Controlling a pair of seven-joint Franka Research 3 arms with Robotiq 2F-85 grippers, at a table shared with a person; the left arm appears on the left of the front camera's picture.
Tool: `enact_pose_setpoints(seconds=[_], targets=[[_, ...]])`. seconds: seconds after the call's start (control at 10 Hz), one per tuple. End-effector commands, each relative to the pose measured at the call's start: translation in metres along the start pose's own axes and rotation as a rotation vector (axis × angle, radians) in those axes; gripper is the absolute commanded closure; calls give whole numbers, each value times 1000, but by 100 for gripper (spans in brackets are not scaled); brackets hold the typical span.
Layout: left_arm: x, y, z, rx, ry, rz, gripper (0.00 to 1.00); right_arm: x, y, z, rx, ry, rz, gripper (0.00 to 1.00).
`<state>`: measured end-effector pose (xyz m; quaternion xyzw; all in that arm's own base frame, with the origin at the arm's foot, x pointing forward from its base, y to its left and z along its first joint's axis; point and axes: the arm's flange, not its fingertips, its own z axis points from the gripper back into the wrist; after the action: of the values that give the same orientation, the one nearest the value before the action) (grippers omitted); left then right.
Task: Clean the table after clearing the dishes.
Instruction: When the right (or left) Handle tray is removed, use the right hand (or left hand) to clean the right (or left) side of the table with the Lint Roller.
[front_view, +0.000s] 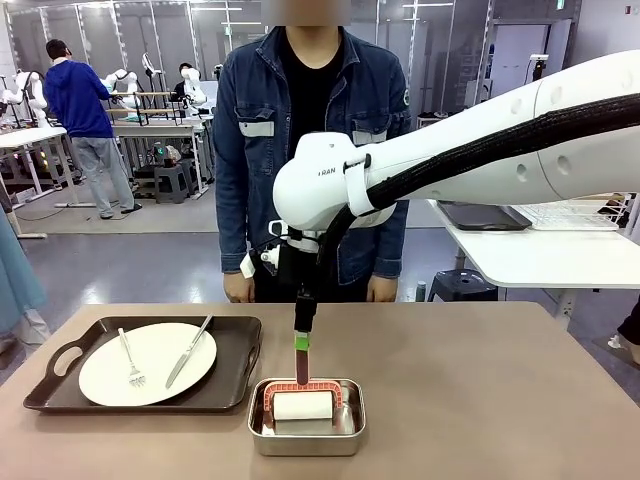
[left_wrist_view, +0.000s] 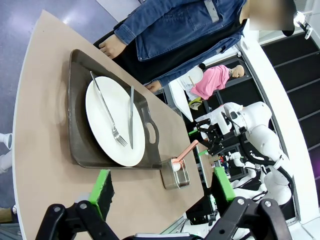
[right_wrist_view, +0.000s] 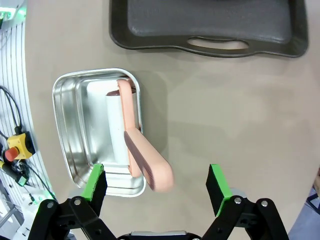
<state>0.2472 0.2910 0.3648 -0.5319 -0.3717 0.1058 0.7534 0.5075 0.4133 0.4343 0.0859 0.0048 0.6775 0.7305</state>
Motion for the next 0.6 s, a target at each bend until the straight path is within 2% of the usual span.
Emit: enact_pose_setpoints(seconds=[0.0,0.2,0.5], targets=[[-1,-1,2,-2,-2,-5,0,-4,-3,30,-41,-11,-78,0],[-1,-1,2,-2,-2,-5,0,-40,0,56,-46,-124,-216,0],[-1,-1,2,-2,-2,-5,0,-147,25,112,-13,-333,-521,0]])
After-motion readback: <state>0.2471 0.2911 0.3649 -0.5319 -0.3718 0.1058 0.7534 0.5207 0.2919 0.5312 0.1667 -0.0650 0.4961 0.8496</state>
